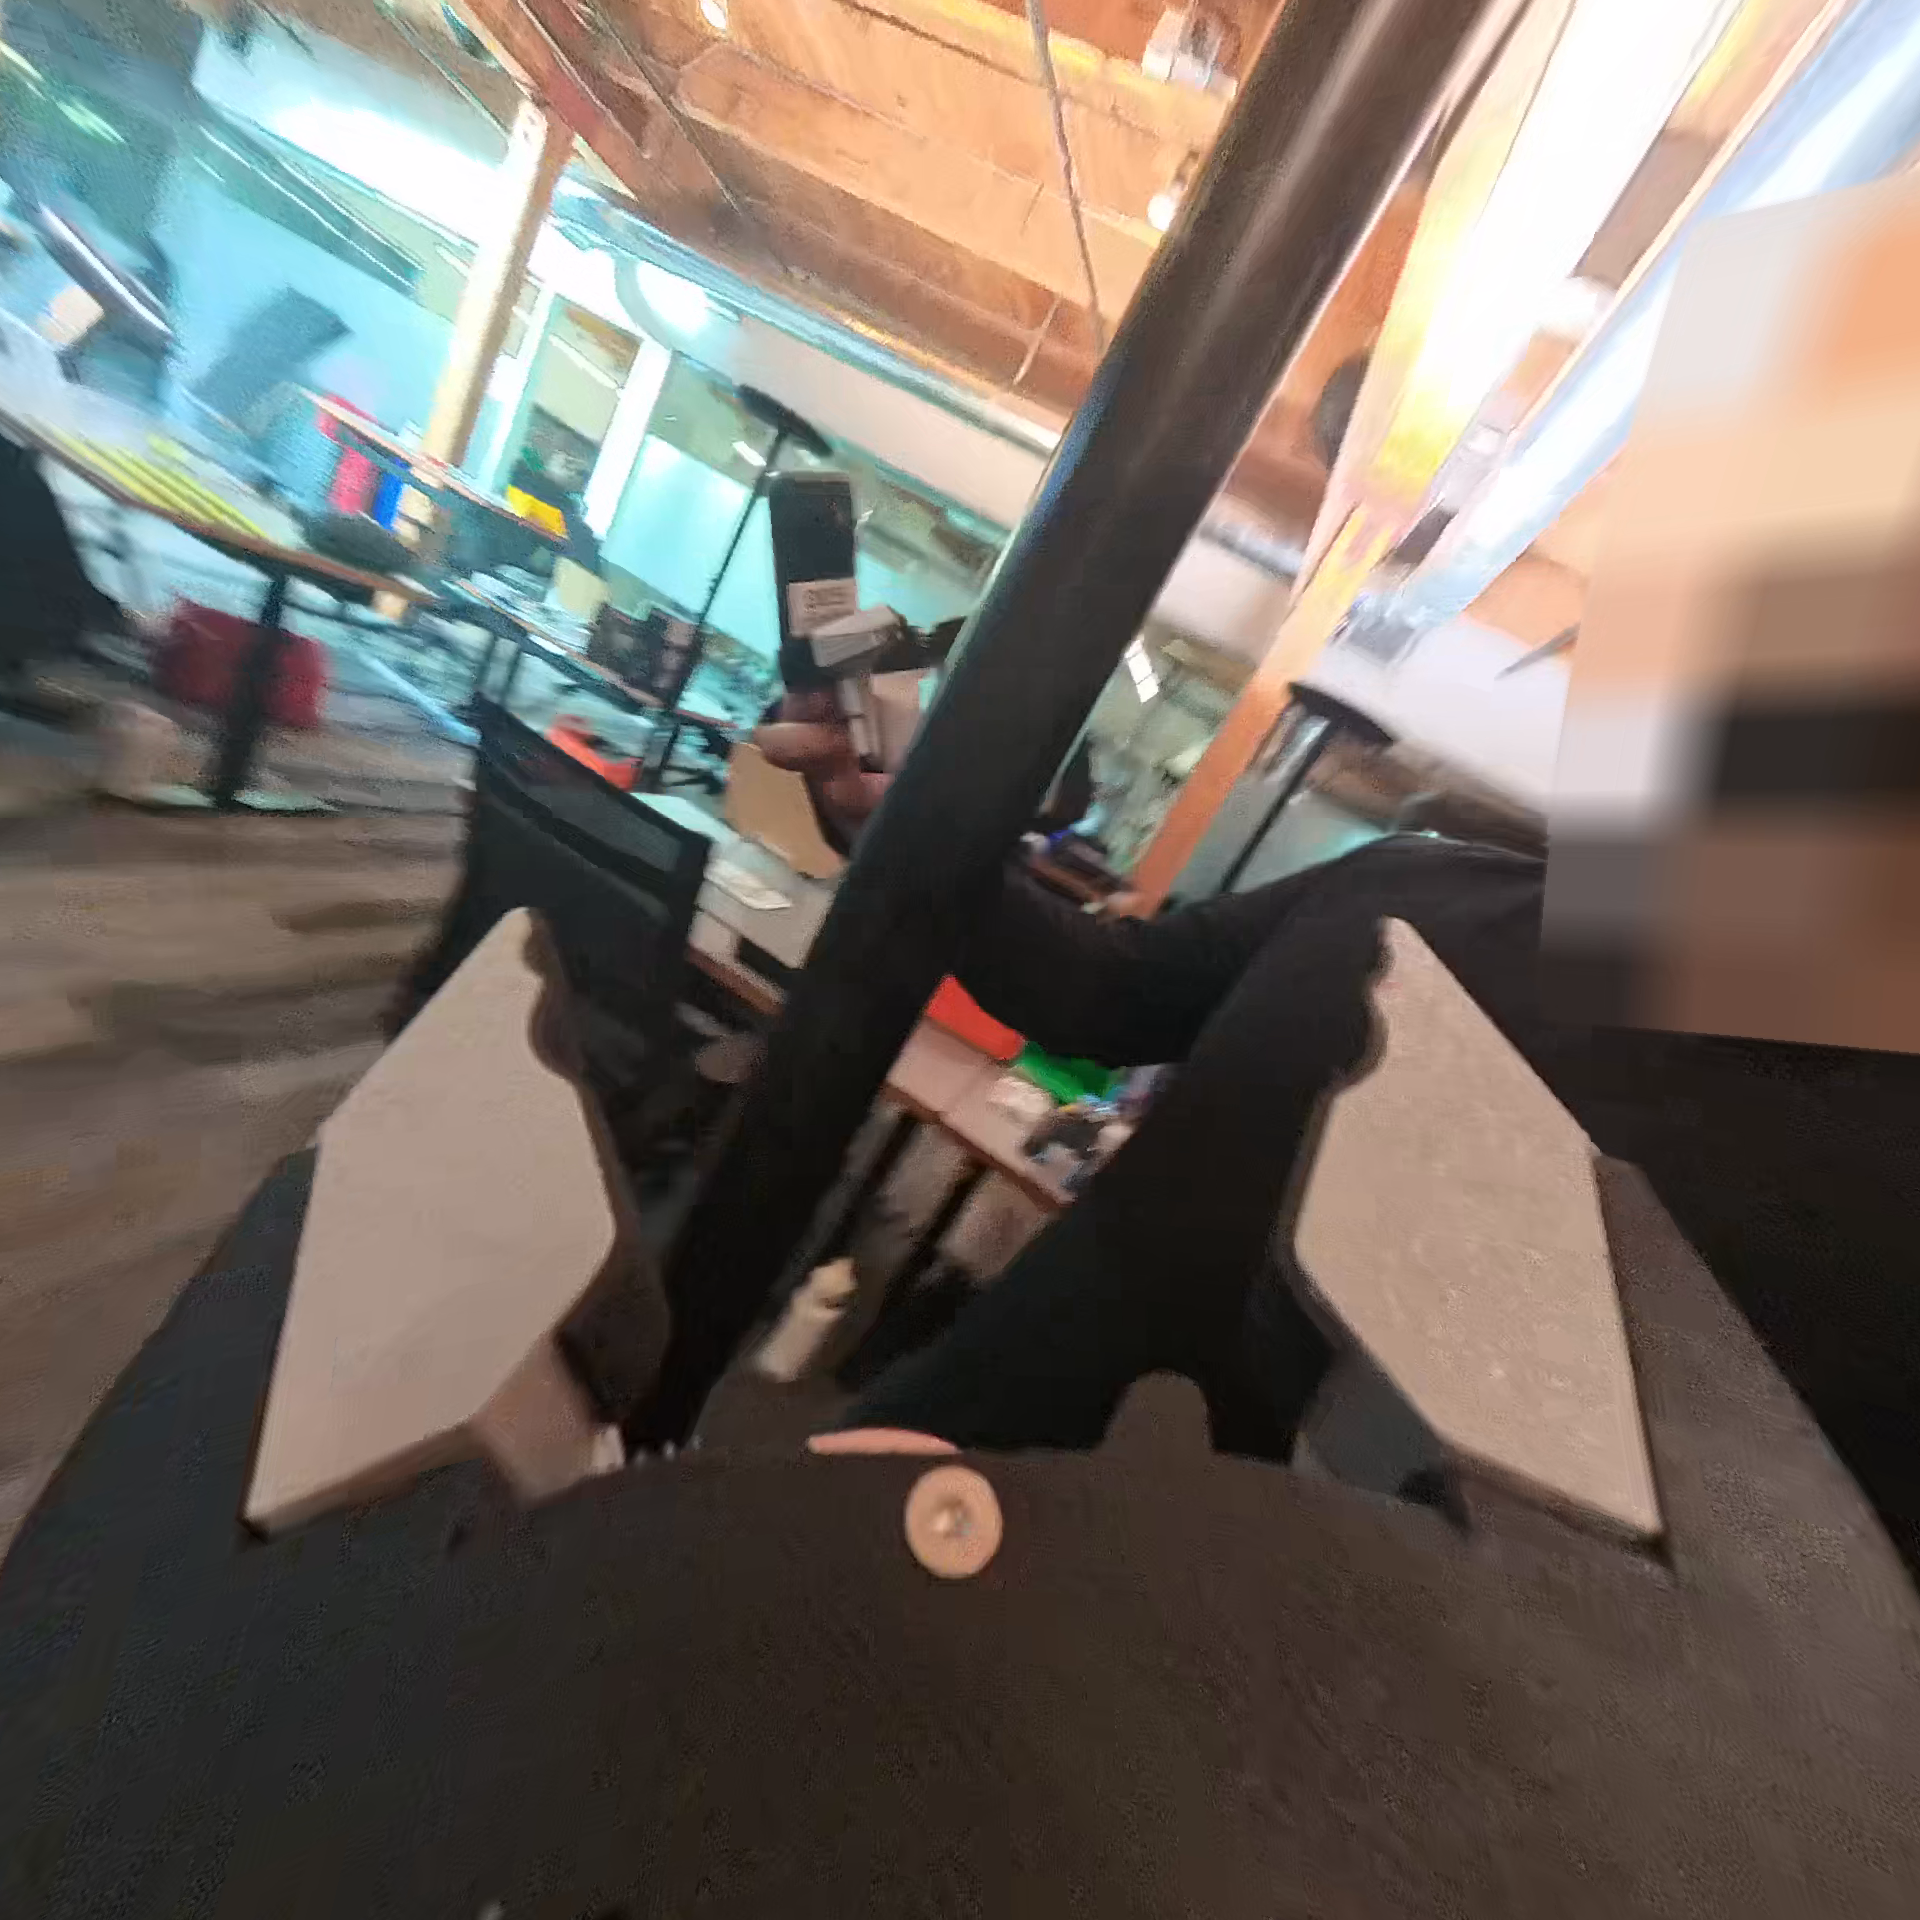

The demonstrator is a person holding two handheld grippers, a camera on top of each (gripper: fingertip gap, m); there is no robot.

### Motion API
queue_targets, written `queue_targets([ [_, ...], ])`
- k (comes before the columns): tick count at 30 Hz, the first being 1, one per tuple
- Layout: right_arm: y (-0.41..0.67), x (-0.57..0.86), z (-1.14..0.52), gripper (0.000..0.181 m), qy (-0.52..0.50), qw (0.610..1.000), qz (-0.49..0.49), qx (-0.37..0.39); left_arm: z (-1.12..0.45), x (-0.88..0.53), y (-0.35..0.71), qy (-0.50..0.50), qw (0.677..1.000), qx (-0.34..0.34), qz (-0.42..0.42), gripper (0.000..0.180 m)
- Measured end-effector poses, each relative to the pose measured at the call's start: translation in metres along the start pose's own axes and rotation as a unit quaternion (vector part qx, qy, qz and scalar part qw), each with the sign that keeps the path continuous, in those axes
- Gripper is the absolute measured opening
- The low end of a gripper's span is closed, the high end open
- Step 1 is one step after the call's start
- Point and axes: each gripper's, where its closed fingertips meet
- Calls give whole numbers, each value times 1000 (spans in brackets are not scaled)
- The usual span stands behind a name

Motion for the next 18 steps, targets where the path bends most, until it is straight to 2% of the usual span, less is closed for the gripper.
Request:
queue_targets([
  [3, 105, -47, -33, 100, -20, 996, 85, -15, -11, 75, 118, 42, 993, -28, -109, 141],
  [8, 255, -112, -80, 99, -124, 960, 249, -20, -46, 169, 274, 151, 966, -28, -209, 145],
  [10, 284, -143, -91, 100, -103, 958, 265, -36, -59, 210, 301, 118, 965, -40, -231, 145],
  [11, 296, -161, -99, 96, -65, 963, 256, -41, -67, 235, 304, 68, 968, -56, -235, 142],
  [13, 306, -187, -109, 96, -16, 966, 251, -62, -78, 276, 302, -25, 961, -93, -261, 120],
  [14, 311, -190, -112, 95, -22, 961, 265, -74, -83, 285, 303, -41, 955, -100, -275, 122],
  [16, 322, -187, -115, 94, -66, 950, 296, -82, -96, 284, 314, -35, 954, -90, -282, 128],
  [18, 335, -186, -110, 98, -104, 946, 296, -76, -99, 272, 343, 50, 961, -60, -265, 129],
])
Point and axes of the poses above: each gripper's, where its closed fingertips meet, z back along the fingers, y out of its top, x = y × z across the jaws, and after that the axes turned 7 degrees about z, right-handed
